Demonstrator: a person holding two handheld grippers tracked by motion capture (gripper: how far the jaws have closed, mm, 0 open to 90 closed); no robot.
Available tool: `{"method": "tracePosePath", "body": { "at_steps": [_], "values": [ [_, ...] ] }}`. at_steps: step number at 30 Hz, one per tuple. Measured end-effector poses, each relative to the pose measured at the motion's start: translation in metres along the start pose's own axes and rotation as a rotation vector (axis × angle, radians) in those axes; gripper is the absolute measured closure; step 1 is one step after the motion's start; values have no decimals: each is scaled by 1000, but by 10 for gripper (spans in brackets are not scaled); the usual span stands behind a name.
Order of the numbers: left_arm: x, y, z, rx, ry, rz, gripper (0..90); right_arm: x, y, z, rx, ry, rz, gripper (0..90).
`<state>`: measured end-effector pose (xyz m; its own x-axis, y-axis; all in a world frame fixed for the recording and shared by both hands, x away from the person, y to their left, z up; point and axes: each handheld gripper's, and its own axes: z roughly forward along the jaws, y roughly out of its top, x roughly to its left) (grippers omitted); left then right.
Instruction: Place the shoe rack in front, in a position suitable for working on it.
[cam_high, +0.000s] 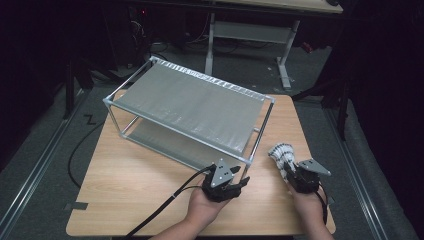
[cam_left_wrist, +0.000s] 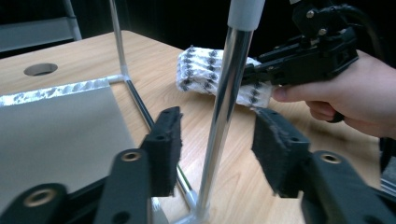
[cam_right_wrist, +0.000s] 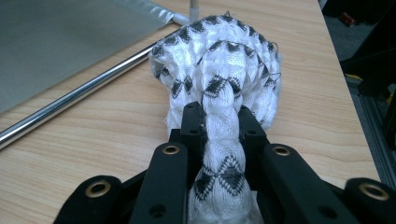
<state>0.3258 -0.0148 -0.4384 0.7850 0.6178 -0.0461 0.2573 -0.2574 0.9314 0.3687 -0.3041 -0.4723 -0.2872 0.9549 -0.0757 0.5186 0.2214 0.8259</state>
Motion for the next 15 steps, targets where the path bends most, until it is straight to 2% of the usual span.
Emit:
{"method": "tracePosePath", "body": {
  "at_steps": [2,4,6,10,15],
  "values": [
    [-3,3,3,0,7,31,703,1,0,0,1,3,1,776],
    [-5,6,2,1,26,43,800,1,0,0,-3,6,-3,776],
    [-6,4,-1,-2,29,52,810,2,1,0,-7,10,-4,776],
    [-7,-1,-11,-9,9,55,812,7,4,0,-25,37,-25,777],
    [-12,-10,-28,-19,-25,65,812,31,17,5,-48,95,-80,776]
  ]
}}
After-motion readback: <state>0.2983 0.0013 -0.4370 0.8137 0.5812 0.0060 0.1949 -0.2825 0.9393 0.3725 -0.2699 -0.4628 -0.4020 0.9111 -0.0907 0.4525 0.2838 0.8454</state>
